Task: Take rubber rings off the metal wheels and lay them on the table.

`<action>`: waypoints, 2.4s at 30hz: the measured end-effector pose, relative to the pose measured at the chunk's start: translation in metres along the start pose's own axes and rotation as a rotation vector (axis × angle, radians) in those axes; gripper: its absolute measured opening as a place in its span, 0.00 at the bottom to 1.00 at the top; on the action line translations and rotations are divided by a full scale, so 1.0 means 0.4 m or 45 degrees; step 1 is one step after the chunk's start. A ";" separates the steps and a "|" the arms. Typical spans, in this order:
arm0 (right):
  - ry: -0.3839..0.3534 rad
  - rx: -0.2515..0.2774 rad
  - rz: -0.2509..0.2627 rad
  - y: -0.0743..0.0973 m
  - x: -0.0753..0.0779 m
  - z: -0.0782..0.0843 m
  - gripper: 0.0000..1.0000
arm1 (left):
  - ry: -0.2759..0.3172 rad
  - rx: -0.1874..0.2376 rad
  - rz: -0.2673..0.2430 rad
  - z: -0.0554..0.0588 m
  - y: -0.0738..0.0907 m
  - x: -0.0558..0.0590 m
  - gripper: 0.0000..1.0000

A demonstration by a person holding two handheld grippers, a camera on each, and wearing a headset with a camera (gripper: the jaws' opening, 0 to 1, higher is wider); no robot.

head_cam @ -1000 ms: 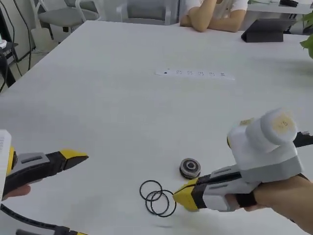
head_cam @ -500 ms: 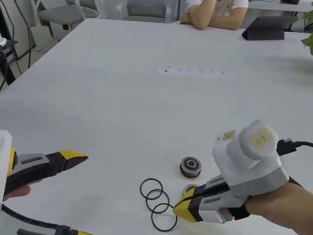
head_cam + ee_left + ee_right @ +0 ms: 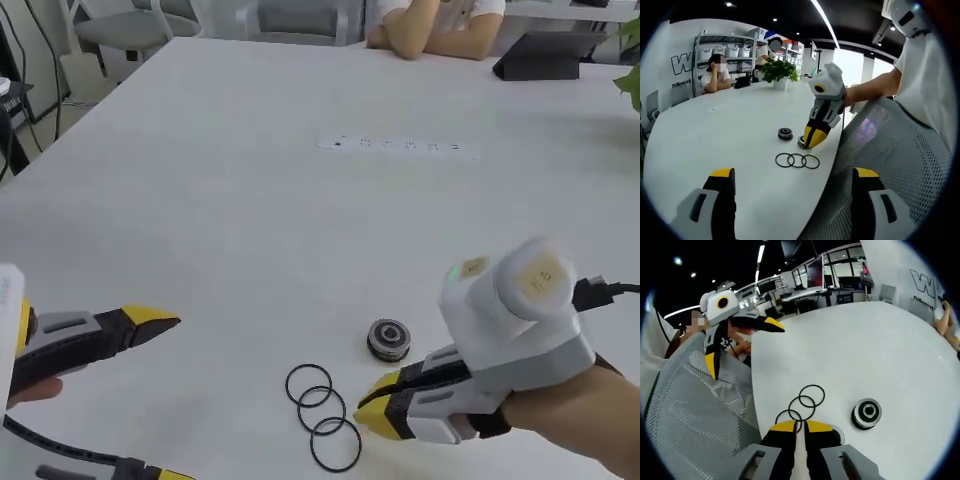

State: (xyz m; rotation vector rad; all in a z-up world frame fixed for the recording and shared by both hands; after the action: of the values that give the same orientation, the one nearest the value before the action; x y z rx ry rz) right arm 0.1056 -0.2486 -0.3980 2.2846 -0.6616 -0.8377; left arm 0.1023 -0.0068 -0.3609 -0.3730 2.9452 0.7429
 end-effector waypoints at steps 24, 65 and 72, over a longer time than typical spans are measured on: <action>-0.113 0.352 0.224 0.078 0.134 -0.019 0.11 | -0.330 0.091 0.064 -0.190 -0.040 -0.135 0.87; -0.153 0.287 0.239 0.054 0.176 0.024 0.14 | -0.345 0.056 0.246 -0.124 -0.429 -0.136 0.37; -0.141 0.272 0.236 0.049 0.174 0.026 0.14 | -0.292 0.006 0.210 -0.092 -0.456 -0.139 0.17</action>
State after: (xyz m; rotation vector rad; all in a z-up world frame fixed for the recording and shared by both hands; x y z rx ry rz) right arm 0.1406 -0.3093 -0.4185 2.3304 -1.0403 -0.8423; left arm 0.2017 -0.1681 -0.4042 -0.0401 2.7827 0.7408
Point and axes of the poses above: the centre of the closed fingertips' face, and the gripper's own axes: y roughly backward along the fingers, x roughly to its right, z roughly out of its underside, the point moved 9 cm from there along y, roughly backward along the fingers, and after that the axes turned 14 degrees about -y, right-handed, at the moved point
